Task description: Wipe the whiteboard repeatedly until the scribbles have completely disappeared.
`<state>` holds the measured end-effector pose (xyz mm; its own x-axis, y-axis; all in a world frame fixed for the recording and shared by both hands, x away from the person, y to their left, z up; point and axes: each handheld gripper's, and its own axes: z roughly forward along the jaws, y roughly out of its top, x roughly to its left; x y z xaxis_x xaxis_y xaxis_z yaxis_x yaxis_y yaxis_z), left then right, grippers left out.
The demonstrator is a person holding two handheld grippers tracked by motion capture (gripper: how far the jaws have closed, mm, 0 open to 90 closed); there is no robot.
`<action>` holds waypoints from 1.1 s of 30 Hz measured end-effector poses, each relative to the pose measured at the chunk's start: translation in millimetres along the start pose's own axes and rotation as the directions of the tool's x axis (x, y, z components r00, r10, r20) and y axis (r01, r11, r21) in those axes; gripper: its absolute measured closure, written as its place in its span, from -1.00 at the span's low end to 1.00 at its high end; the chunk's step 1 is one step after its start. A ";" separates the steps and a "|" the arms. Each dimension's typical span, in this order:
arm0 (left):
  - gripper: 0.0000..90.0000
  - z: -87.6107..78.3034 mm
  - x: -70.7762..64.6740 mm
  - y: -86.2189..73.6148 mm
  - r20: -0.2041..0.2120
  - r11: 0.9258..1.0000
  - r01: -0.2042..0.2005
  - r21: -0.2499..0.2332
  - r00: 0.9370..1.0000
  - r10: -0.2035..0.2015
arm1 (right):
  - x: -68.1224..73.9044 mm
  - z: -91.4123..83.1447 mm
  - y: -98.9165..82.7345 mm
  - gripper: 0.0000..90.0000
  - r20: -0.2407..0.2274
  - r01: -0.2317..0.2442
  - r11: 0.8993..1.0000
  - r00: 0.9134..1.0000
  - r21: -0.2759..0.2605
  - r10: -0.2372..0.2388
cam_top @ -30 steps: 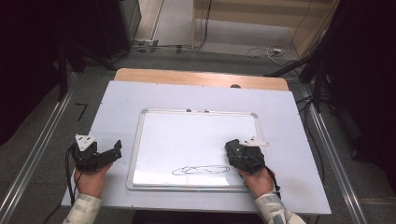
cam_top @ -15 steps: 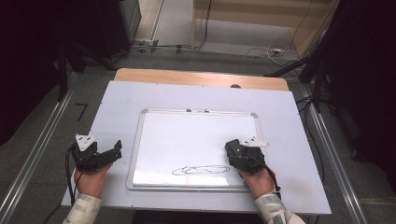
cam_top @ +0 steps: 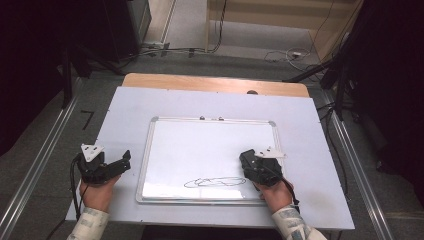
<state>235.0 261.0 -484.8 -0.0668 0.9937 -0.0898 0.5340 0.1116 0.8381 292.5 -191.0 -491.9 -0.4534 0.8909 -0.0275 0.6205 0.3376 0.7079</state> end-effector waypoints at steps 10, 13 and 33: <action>-0.88 -0.1 -0.8 0.5 0.005 1.000 -0.002 -0.001 1.000 0.002 | 17.8 3.6 2.7 -0.12 -0.025 0.026 1.000 0.999 -0.001 -0.026; -0.88 -0.1 -0.8 0.6 0.005 1.000 -0.003 -0.002 1.000 0.003 | 20.8 4.1 3.6 -0.12 -0.029 0.030 1.000 0.999 0.003 -0.030; -0.87 0.1 -1.8 1.5 0.011 1.000 -0.004 -0.002 1.000 0.004 | 54.5 12.5 13.0 -0.12 -0.079 0.094 0.995 0.993 0.012 -0.093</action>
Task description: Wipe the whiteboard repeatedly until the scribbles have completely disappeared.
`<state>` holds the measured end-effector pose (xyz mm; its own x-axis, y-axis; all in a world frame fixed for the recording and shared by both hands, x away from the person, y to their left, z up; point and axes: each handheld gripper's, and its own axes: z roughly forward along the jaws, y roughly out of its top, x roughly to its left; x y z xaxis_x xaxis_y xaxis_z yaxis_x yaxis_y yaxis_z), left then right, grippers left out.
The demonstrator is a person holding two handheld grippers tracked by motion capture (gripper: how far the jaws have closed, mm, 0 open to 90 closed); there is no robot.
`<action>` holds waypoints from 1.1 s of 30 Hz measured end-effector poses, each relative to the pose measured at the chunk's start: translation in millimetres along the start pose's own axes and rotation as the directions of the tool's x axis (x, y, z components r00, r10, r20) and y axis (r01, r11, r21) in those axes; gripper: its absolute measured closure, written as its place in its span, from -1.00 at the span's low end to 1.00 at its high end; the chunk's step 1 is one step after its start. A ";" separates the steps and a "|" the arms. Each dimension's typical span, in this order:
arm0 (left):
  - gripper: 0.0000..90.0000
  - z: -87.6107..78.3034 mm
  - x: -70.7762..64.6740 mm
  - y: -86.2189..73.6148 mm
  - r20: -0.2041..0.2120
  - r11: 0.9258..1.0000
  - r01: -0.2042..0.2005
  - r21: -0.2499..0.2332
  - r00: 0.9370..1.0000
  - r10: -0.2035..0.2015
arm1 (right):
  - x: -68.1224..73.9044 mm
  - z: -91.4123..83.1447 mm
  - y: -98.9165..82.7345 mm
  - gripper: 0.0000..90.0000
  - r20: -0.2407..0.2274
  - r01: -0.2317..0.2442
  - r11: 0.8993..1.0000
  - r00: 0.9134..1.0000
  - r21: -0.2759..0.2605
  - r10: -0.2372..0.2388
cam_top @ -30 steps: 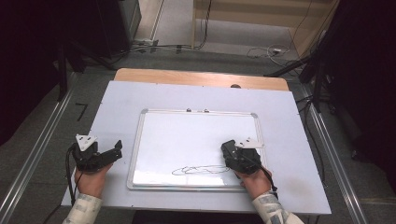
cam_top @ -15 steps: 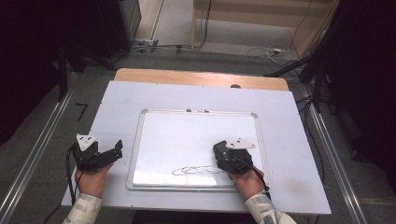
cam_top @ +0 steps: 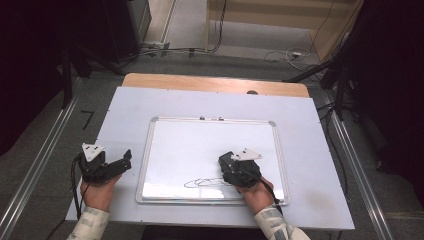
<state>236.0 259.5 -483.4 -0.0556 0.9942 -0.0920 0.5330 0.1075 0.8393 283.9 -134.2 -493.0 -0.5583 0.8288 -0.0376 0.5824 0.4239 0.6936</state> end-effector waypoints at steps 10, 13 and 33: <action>-0.87 0.2 -0.7 0.4 0.004 1.000 0.002 0.001 1.000 -0.002 | 12.3 3.8 4.0 -0.12 -0.019 0.024 1.000 1.000 -0.001 -0.024; -0.87 0.3 -0.9 0.5 0.004 1.000 0.003 0.001 1.000 -0.003 | 16.7 5.2 5.5 -0.12 -0.024 0.027 1.000 0.999 -0.002 -0.027; -0.86 0.7 -2.1 2.0 0.013 1.000 0.003 -0.002 1.000 -0.003 | 40.1 15.1 15.8 -0.12 -0.063 0.064 0.998 0.996 -0.002 -0.064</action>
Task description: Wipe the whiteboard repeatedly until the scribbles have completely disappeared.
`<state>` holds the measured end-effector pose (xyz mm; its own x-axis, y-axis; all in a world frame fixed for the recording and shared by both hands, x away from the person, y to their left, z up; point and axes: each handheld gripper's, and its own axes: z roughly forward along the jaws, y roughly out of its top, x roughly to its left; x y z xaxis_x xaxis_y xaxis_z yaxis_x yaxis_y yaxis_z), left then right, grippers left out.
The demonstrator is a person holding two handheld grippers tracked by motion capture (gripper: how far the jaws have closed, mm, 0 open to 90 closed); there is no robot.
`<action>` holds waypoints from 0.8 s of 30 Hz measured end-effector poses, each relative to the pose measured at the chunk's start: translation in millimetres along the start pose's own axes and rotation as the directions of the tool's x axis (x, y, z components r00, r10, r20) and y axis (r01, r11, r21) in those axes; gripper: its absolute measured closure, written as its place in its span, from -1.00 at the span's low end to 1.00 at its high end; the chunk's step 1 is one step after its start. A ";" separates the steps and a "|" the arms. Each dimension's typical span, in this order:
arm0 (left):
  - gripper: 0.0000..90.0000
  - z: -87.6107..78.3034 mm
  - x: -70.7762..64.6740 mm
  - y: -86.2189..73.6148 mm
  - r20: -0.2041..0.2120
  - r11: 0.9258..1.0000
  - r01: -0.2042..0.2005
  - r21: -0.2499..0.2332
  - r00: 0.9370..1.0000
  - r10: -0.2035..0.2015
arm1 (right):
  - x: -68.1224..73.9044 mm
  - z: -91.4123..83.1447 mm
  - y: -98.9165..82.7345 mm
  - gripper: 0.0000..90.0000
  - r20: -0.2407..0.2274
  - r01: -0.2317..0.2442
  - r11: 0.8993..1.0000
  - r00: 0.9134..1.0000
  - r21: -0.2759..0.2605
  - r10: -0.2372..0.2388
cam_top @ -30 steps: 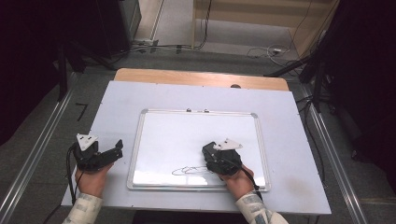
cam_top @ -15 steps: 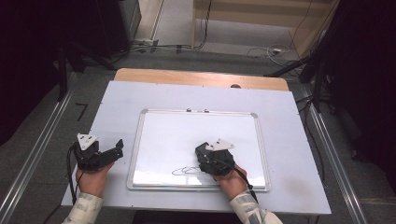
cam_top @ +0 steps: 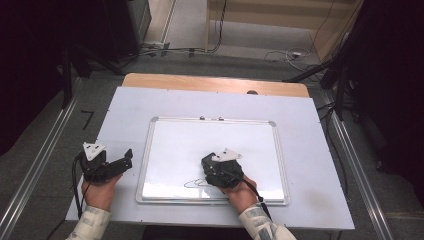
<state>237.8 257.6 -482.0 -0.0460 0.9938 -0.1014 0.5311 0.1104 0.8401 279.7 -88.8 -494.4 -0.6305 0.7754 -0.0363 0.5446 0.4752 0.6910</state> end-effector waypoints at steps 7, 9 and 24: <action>-0.86 0.1 0.0 0.2 0.003 1.000 0.002 -0.003 1.000 -0.002 | 8.8 4.0 4.2 -0.12 -0.007 0.016 1.000 1.000 0.000 -0.016; -0.86 0.0 0.2 0.3 0.003 1.000 0.001 -0.002 1.000 -0.001 | 11.7 5.2 5.5 -0.13 -0.010 0.014 1.000 1.000 0.001 -0.014; -0.86 -0.6 0.5 0.6 0.006 1.000 0.007 -0.004 1.000 -0.007 | 31.2 14.2 14.8 -0.13 -0.034 0.047 0.999 0.998 -0.006 -0.047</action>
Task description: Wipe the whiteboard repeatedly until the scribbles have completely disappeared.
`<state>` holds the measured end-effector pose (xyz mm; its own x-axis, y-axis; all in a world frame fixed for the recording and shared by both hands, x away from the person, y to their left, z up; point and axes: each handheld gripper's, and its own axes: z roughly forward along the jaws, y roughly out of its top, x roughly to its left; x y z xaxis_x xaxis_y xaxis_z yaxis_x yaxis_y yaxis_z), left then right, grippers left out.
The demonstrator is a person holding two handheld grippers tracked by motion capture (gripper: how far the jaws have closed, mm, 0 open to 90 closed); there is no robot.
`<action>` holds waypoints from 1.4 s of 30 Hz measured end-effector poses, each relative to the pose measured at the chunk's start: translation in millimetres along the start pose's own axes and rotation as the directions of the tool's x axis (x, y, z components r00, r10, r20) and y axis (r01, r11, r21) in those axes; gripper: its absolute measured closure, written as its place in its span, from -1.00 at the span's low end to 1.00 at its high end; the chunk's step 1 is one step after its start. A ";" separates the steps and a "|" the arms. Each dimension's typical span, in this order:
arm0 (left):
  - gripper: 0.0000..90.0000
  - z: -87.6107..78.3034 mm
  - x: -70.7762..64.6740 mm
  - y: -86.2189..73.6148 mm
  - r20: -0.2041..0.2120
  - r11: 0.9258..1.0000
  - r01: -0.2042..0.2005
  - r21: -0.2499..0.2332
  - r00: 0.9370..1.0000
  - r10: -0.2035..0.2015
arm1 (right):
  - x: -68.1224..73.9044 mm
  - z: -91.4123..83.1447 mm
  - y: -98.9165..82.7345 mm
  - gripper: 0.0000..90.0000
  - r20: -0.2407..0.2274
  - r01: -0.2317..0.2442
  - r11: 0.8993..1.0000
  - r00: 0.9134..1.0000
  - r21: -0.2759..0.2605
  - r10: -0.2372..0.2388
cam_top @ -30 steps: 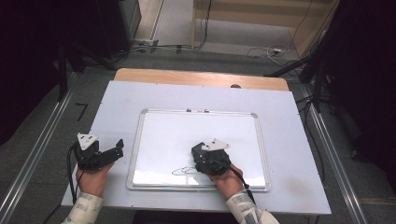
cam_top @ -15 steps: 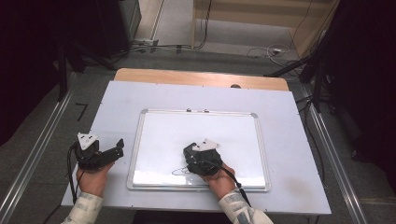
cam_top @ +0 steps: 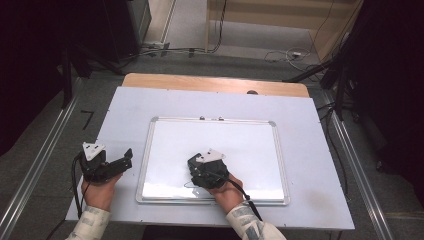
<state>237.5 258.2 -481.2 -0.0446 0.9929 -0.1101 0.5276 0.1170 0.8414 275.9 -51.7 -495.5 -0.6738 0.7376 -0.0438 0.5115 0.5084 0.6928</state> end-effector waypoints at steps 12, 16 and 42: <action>-0.86 0.0 0.0 0.1 -0.001 1.000 0.004 -0.003 1.000 -0.004 | 18.5 10.8 11.9 -0.13 -0.018 0.028 1.000 0.999 0.001 -0.028; -0.86 -0.7 1.0 0.3 0.000 1.000 0.005 -0.005 1.000 -0.005 | 28.6 16.8 18.4 -0.13 -0.029 0.037 0.999 0.999 -0.001 -0.037; -0.86 -2.3 5.5 -0.3 -0.009 1.000 0.019 -0.009 1.000 -0.019 | 56.8 37.4 40.8 -0.13 -0.055 0.080 0.997 0.995 -0.009 -0.080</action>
<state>235.2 263.7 -480.8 -0.0624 0.9907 -0.1210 0.5194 0.1357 0.8437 278.4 27.6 -496.7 -0.7412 0.6687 -0.0594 0.4510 0.5615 0.6938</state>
